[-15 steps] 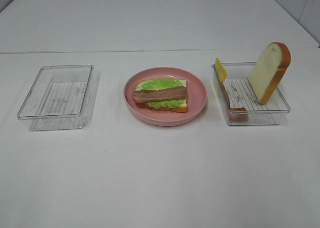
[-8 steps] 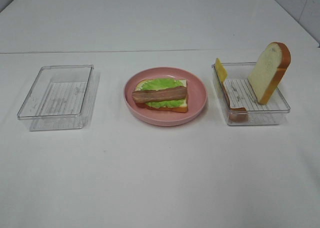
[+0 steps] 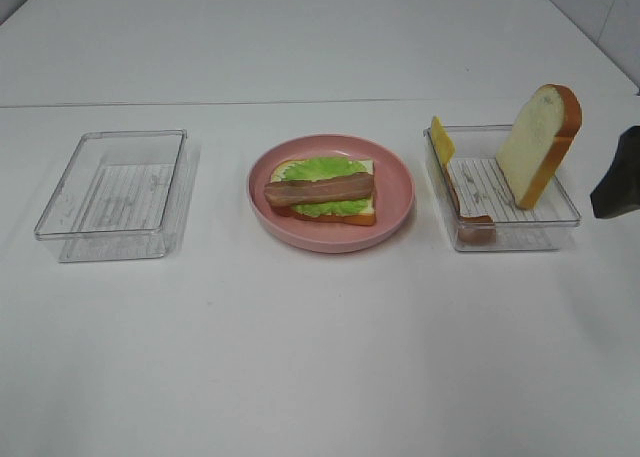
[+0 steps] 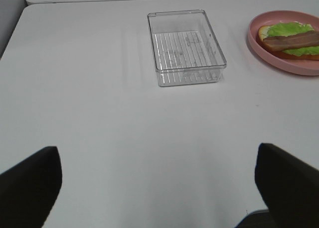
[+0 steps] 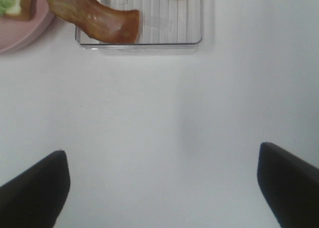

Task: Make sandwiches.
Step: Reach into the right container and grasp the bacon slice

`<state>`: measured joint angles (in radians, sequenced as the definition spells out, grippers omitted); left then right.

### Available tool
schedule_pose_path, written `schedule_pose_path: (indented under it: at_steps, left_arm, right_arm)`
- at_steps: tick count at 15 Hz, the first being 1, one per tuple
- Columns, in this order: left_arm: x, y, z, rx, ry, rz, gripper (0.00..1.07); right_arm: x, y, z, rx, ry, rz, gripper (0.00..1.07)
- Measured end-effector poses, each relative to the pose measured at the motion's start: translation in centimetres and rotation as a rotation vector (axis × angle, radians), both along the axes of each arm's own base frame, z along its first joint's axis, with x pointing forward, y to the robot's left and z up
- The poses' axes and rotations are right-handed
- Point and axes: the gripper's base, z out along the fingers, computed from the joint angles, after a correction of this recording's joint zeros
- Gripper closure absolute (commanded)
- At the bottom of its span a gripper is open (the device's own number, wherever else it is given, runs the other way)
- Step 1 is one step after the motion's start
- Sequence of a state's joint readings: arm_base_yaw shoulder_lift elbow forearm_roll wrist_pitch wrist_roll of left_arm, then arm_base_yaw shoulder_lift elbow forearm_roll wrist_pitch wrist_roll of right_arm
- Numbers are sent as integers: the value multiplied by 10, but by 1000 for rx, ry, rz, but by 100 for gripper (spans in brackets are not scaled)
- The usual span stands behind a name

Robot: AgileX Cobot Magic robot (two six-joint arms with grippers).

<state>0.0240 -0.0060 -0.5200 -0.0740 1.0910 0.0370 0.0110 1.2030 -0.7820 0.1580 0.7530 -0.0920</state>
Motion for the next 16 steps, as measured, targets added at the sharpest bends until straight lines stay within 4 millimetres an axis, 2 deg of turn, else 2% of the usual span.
schedule_pose_path:
  at_steps: [5,6,7,10,11,12,14,16]
  left_arm:
    - [0,0,0,0,0,0,6]
    - [0,0,0,0,0,0,6]
    - [0,0,0,0,0,0,6]
    - [0,0,0,0,0,0,6]
    - [0,0,0,0,0,0,6]
    - [0,0,0,0,0,0,6]
    - [0,0,0,0,0,0,6]
    - [0,0,0,0,0,0,6]
  right_arm:
    - [25,12,-5,50,44,35,8]
    - [30,21,-5,42,56,79,8]
    - [39,41,-5,13,68,159,8]
    - [52,67,-9,-40,93,202,8]
    - [67,87,-11,-110,131,211,8]
    - [71,91,-12,-123,141,213,8]
    - [91,111,-12,-154,159,228,8]
    - [106,119,-12,-152,166,218,8]
